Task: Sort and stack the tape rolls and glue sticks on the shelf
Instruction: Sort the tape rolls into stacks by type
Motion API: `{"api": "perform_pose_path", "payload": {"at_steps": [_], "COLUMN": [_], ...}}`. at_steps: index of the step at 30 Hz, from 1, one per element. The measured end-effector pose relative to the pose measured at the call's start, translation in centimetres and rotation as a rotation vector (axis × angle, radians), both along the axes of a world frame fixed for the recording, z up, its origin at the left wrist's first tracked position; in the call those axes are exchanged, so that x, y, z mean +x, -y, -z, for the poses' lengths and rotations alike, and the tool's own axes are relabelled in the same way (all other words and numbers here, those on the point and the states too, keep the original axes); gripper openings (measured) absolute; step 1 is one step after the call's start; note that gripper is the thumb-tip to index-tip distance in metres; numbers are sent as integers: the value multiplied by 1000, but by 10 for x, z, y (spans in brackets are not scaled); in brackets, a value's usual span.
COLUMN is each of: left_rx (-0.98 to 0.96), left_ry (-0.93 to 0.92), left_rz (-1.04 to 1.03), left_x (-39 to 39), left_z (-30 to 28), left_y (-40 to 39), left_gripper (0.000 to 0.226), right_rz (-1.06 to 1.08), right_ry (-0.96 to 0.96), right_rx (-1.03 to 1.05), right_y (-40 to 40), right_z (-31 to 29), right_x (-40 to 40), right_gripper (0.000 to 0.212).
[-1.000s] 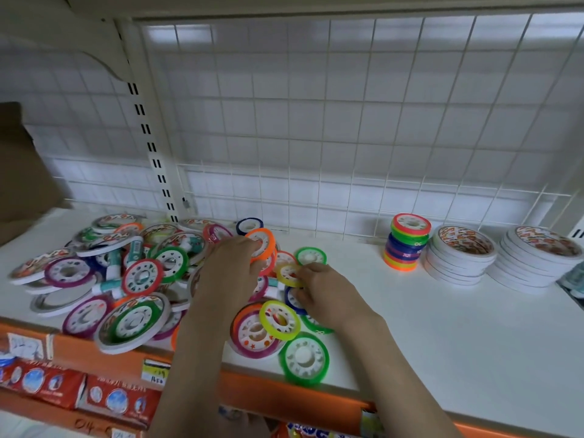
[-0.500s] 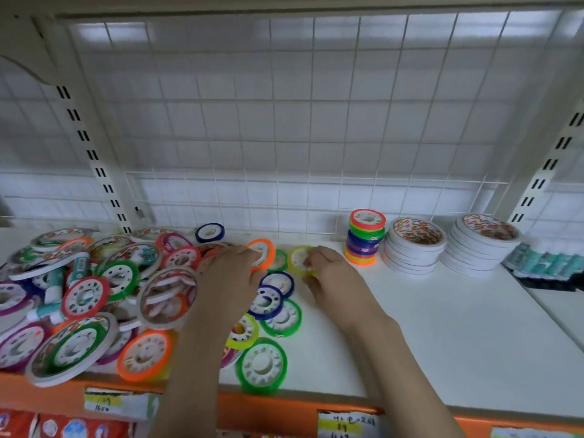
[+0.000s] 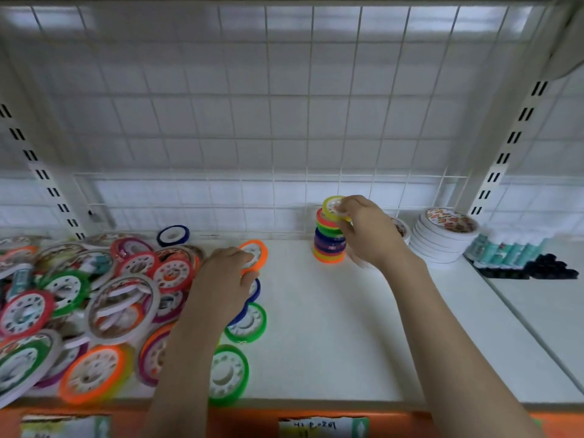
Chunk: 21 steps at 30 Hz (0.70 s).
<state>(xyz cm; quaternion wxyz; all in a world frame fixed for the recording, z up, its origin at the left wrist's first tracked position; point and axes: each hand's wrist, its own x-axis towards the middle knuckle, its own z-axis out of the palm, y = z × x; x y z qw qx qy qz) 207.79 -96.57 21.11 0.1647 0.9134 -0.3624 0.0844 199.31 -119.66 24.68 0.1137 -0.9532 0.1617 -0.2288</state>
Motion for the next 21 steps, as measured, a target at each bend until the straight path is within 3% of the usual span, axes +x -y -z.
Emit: {"api": "perform_pose_path", "payload": {"at_steps": [13, 21], "left_rx": [-12, -60], "left_ry": [0, 15], "left_rz": [-58, 59], "left_x": [0, -5], "left_z": [-1, -8], "left_y": [2, 44], "left_gripper": [36, 35], "right_rz": [-43, -54], "right_ry": [-180, 51], "right_rx": [10, 27], "right_y": [5, -5], "right_z": [-8, 18], "right_x": [9, -31], "right_gripper": [32, 32]}}
